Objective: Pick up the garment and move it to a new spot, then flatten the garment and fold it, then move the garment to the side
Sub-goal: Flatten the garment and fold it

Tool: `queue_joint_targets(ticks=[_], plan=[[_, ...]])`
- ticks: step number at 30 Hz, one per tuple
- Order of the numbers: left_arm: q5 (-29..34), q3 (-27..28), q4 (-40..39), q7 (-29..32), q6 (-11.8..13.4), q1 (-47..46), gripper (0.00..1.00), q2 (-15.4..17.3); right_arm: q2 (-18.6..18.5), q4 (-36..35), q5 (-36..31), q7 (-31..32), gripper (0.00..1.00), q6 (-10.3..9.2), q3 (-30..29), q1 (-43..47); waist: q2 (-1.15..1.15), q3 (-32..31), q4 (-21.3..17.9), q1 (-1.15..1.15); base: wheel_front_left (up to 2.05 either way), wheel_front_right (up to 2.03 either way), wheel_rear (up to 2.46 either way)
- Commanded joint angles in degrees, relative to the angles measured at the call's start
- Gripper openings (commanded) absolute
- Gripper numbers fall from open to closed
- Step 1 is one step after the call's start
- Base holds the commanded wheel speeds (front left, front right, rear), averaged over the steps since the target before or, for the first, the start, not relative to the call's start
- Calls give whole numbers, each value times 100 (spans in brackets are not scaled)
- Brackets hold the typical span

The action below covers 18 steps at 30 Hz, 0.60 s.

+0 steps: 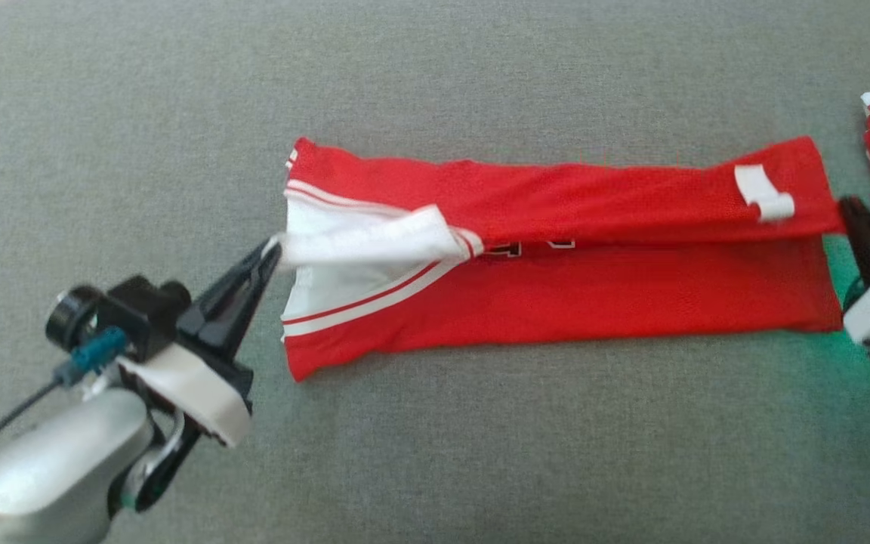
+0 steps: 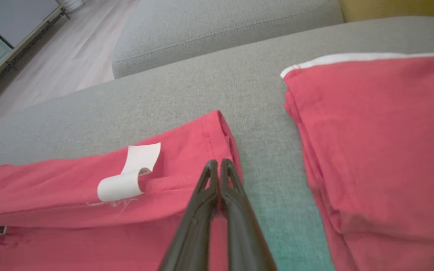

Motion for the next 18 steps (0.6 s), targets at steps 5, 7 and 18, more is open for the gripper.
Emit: queue_joint_targets(ticks=[5,7,18], plan=[[-89,178,-196,-98,160,118,0,280,29,-388,-105,113,0,-4,-160,386,0,11,19,1,0,0,0],[-100,181,-182,-126,191,184,0,271,87,-440,-162,135,0,-4,-225,480,0,37,20,1,0,0,0],[-246,404,209,-280,377,466,100,-281,505,-505,-546,-71,100,-4,-585,636,0,-15,-4,1,0,0,0]])
